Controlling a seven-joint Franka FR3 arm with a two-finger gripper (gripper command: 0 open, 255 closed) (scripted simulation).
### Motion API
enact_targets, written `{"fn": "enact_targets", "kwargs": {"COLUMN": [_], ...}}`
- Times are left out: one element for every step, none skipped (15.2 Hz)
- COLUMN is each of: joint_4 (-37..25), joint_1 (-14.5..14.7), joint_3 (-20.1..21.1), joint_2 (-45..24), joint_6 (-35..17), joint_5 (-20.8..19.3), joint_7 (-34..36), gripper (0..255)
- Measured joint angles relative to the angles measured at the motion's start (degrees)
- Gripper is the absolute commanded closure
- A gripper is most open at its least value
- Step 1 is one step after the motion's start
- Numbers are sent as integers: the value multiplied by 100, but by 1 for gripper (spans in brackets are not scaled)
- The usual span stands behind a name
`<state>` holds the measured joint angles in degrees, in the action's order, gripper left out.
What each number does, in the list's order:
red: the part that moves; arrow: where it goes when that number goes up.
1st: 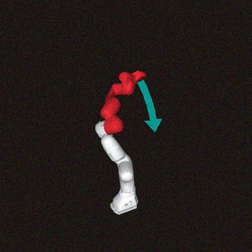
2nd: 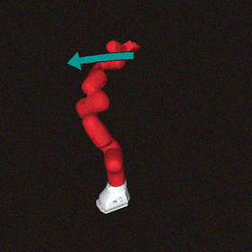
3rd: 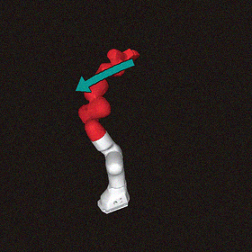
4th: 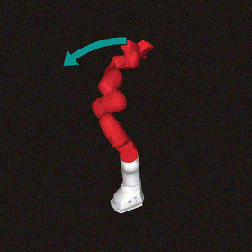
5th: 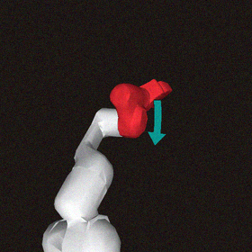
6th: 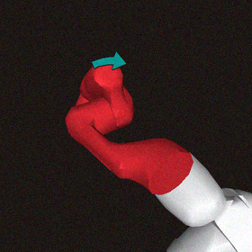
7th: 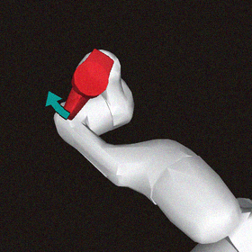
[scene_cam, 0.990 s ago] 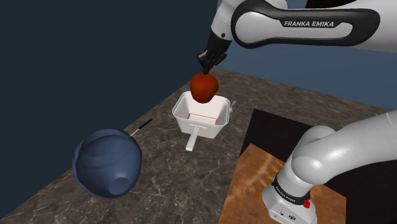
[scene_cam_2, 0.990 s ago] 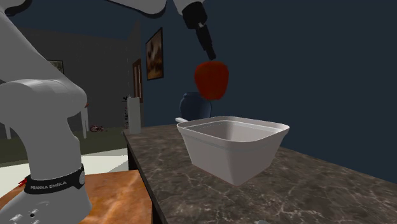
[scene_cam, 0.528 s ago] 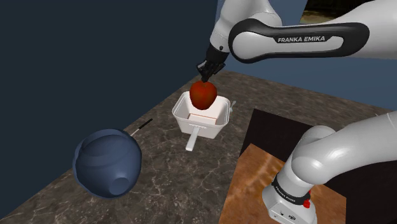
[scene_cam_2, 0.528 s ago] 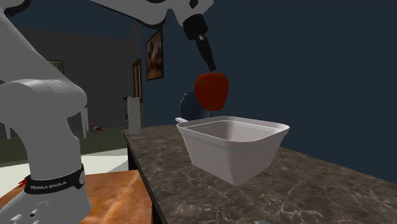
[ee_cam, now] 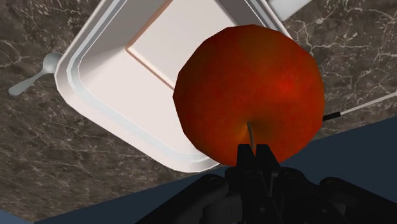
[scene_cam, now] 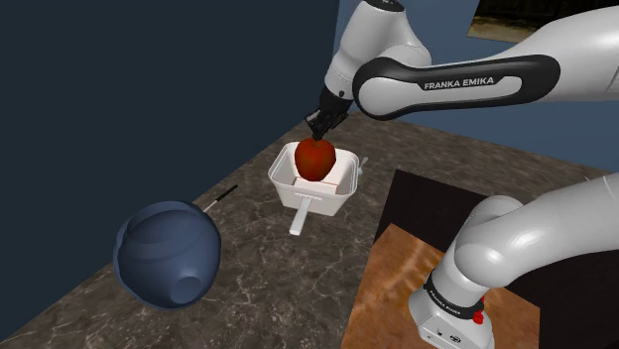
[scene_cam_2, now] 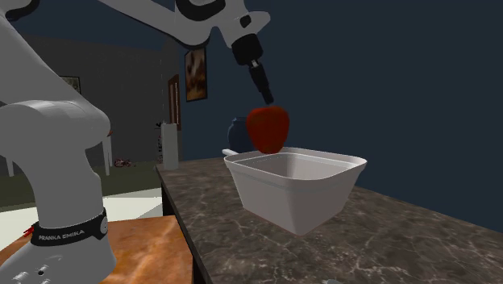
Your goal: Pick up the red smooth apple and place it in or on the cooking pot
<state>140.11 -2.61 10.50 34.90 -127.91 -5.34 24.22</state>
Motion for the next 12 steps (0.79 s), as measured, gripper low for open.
{"fn": "enact_targets", "kwargs": {"joint_4": [16,24,27,28,29,29,29,28,28,28,28,28], "joint_1": [0,0,0,0,0,0,0,0,1,1,1,1], "joint_3": [2,3,3,4,4,4,4,4,4,4,4,4], "joint_2": [1,1,1,1,1,2,2,2,3,3,3,3], "joint_6": [-16,-24,-27,-29,-29,-30,-30,-30,-30,-30,-30,-30], "joint_5": [-1,-1,-1,-1,-1,-1,-1,-1,-1,-1,-1,-1], "joint_7": [3,5,6,7,7,7,7,7,8,8,8,8], "gripper": [255,255,255,255,255,0,0,0,0,0,0,0]}}
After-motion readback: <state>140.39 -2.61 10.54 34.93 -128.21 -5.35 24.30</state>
